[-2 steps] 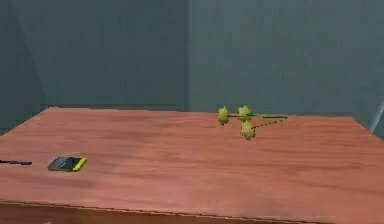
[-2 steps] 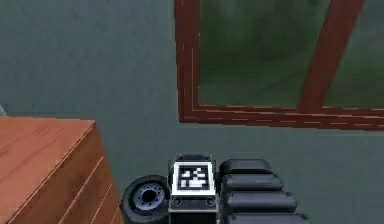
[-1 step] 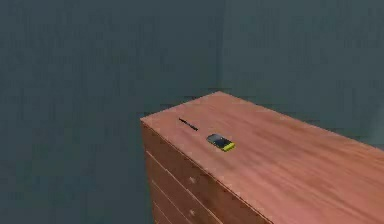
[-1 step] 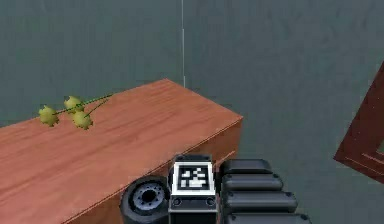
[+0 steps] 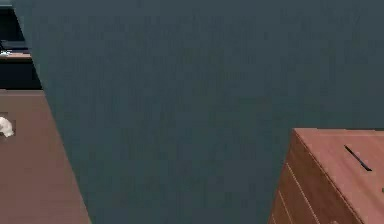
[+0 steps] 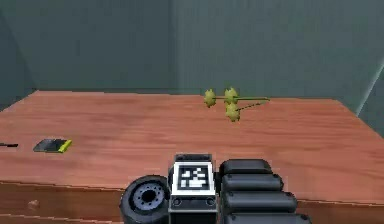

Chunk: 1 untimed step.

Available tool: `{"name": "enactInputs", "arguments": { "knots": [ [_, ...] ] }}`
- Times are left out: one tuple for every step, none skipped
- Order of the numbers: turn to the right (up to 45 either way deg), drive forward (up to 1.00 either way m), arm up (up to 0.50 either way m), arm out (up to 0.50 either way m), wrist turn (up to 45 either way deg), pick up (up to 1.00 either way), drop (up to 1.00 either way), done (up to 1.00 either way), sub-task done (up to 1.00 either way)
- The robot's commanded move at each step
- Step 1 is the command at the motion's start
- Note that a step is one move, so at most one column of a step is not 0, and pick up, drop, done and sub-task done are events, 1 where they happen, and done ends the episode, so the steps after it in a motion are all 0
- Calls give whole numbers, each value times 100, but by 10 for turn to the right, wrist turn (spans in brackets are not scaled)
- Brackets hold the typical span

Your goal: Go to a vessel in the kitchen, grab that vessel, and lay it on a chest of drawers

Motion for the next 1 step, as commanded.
{"name": "enactInputs", "arguments": {
  "knots": [
    [-450,0,0,0,0,0,0,0,0]
  ]
}}
